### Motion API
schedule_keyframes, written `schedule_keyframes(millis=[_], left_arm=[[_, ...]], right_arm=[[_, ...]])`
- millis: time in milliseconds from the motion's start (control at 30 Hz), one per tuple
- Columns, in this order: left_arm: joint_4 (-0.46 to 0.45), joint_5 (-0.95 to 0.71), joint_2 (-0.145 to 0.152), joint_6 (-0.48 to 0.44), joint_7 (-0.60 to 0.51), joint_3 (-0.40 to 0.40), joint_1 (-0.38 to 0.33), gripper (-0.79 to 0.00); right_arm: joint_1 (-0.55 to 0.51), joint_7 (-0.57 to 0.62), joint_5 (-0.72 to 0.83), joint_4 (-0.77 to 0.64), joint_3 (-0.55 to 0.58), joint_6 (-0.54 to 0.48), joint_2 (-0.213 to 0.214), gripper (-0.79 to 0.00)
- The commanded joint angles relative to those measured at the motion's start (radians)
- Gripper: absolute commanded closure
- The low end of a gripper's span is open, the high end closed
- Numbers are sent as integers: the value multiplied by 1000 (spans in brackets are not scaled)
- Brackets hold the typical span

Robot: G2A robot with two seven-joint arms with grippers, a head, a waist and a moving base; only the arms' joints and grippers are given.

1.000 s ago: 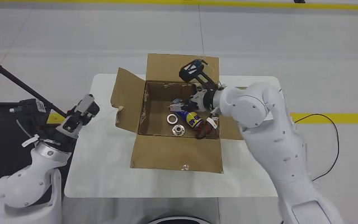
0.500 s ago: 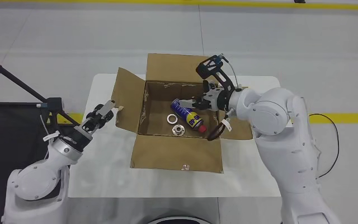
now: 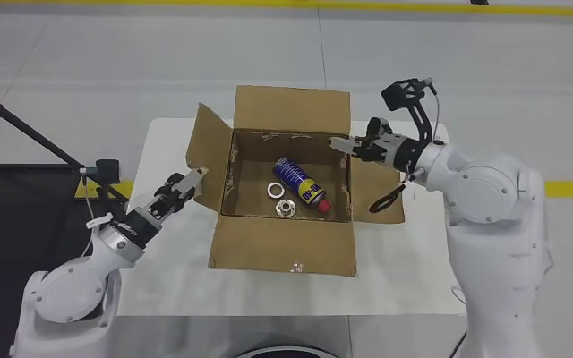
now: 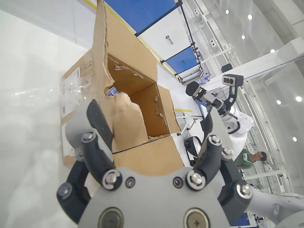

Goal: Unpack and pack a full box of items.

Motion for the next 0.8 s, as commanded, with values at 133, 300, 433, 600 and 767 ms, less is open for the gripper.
schedule_keyframes(millis=[133,300,433,600,767], left_arm=[[-9,6,4,5,3,50,-8,-785],[7,22,8,9,-10,103,-19,-785],[28,30,11,16,-14,143,-29,-785],[47,38,14,28,-9,182,-49,-785],[79,41,18,39,-11,211,-74,-785]], right_arm=[[2,65,62,93,105,23,20,-785],[4,117,92,181,191,25,42,-785],[-19,152,116,251,258,19,59,-785],[-50,117,158,321,323,8,76,-785],[-56,129,190,386,312,-9,86,-785]])
